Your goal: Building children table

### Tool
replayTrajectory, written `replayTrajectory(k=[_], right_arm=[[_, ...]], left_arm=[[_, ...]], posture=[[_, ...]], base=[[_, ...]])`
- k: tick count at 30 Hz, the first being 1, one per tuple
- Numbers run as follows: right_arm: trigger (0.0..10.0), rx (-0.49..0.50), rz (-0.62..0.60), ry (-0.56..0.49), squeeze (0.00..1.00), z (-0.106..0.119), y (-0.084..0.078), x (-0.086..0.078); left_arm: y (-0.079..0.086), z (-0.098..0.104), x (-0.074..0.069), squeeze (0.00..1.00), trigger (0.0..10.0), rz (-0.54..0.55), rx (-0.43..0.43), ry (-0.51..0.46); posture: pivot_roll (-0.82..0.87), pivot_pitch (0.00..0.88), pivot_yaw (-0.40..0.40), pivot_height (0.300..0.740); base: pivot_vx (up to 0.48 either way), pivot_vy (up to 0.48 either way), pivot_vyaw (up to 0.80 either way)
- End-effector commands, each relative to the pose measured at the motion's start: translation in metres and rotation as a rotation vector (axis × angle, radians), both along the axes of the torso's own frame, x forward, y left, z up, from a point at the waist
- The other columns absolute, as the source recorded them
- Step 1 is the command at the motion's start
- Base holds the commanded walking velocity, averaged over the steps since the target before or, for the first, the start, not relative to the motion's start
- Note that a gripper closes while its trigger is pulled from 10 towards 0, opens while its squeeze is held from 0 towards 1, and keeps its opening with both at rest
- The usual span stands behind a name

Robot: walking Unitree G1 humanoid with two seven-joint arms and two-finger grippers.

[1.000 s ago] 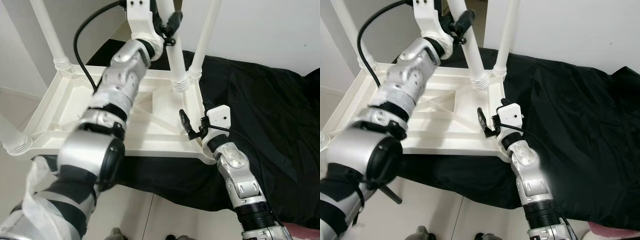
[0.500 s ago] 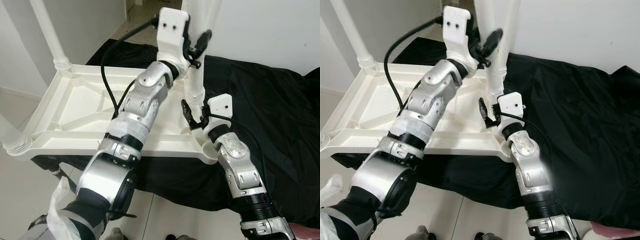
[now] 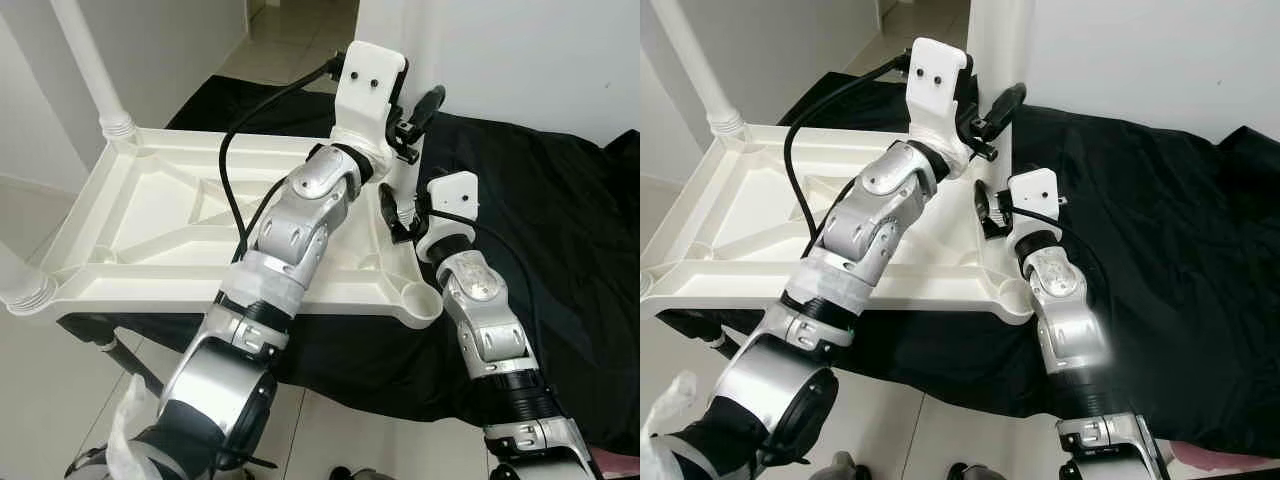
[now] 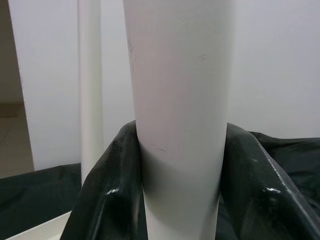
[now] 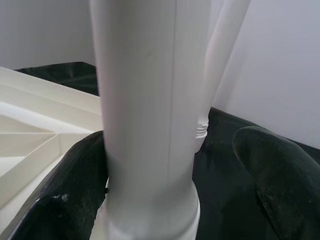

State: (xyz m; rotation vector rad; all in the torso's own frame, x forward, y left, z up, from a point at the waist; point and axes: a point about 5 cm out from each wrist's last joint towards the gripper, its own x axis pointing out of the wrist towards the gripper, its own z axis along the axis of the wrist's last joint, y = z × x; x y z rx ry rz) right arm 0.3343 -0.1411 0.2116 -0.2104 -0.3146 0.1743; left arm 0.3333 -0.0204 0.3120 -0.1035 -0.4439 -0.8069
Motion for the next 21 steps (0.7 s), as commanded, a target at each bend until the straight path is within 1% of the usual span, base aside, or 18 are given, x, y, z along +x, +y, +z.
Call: replayTrajectory(k=[1, 3, 6, 9, 11, 17, 18, 19, 20, 21], right_arm=[[10.0, 0.002, -0.018, 0.005, 0.00, 0.000, -0.004, 0.002], [10.0, 0.001, -0.018, 0.006, 0.00, 0.000, -0.004, 0.003], [10.0, -0.022, -0.008, -0.003, 0.00, 0.002, -0.003, 0.008], [10.0, -0.022, -0.008, -0.003, 0.00, 0.002, -0.003, 0.008], [10.0, -0.030, 0.015, -0.015, 0.00, 0.004, 0.002, 0.012], [10.0, -0.028, 0.025, -0.019, 0.00, 0.005, 0.005, 0.013], [9.3, -0.026, 0.029, -0.018, 0.00, 0.005, 0.005, 0.013], [9.3, -0.026, 0.029, -0.018, 0.00, 0.005, 0.005, 0.013], [4.9, -0.025, 0.032, -0.018, 0.00, 0.005, 0.006, 0.013], [3.5, -0.024, 0.033, -0.019, 0.00, 0.005, 0.006, 0.014]], left_arm=[[-0.004, 0.003, -0.005, 0.00, 10.0, -0.005, 0.005, -0.013], [-0.004, 0.003, -0.006, 0.00, 10.0, -0.005, 0.006, -0.013], [-0.008, 0.003, -0.011, 0.00, 10.0, -0.018, 0.003, -0.008], [-0.008, 0.003, -0.011, 0.00, 10.0, -0.018, 0.003, -0.008], [-0.011, 0.004, -0.014, 0.00, 10.0, -0.027, 0.006, -0.009], [-0.012, 0.004, -0.016, 0.00, 10.0, -0.030, 0.011, -0.010], [-0.012, 0.004, -0.016, 0.00, 10.0, -0.031, 0.012, -0.009], [-0.012, 0.004, -0.016, 0.00, 10.0, -0.031, 0.012, -0.009], [-0.013, 0.004, -0.017, 0.00, 10.0, -0.033, 0.011, -0.009], [-0.013, 0.004, -0.017, 0.00, 10.0, -0.033, 0.013, -0.008]], posture=[[0.00, 0.096, -0.044, 0.740], [0.00, 0.096, -0.044, 0.740], [0.00, 0.091, -0.045, 0.740], [0.00, 0.091, -0.045, 0.740], [0.00, 0.090, -0.044, 0.740], [0.01, 0.089, -0.043, 0.740], [0.01, 0.089, -0.043, 0.740], [0.01, 0.089, -0.043, 0.740], [0.01, 0.089, -0.043, 0.740], [0.01, 0.089, -0.043, 0.740]], base=[[0.000, 0.000, 0.00], [0.000, 0.000, 0.00], [0.000, 0.000, 0.00], [0.000, 0.000, 0.00], [0.000, 0.000, 0.00], [0.000, 0.000, 0.00], [0.000, 0.000, 0.00], [0.000, 0.000, 0.00], [0.000, 0.000, 0.00], [0.000, 0.000, 0.00]])
